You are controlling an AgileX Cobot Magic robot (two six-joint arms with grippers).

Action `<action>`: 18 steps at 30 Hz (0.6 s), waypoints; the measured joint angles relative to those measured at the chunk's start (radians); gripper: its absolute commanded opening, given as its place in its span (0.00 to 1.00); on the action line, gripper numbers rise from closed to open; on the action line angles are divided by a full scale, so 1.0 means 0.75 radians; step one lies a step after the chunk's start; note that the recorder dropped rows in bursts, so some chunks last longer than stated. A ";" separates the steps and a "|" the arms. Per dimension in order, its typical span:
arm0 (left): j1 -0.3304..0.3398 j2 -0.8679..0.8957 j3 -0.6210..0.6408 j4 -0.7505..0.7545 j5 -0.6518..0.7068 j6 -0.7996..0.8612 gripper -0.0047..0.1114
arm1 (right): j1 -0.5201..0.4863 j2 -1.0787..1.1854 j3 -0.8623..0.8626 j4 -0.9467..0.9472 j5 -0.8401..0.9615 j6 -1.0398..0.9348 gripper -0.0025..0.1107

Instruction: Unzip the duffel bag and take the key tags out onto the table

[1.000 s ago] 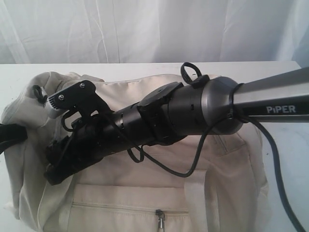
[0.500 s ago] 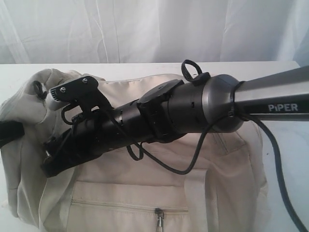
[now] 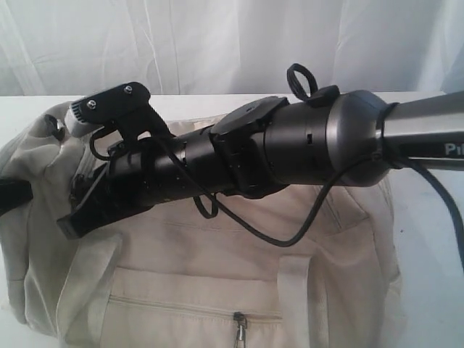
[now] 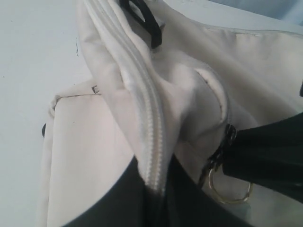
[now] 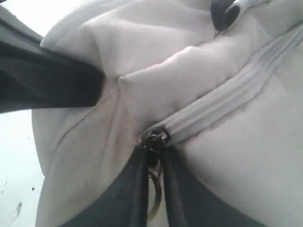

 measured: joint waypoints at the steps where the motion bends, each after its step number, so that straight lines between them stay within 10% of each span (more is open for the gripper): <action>1: 0.000 0.000 0.000 0.000 0.000 0.000 0.04 | 0.000 -0.006 0.000 0.000 -0.017 0.000 0.02; 18: 0.000 -0.002 -0.013 0.105 0.093 0.000 0.04 | 0.000 -0.105 -0.007 0.001 -0.211 -0.014 0.02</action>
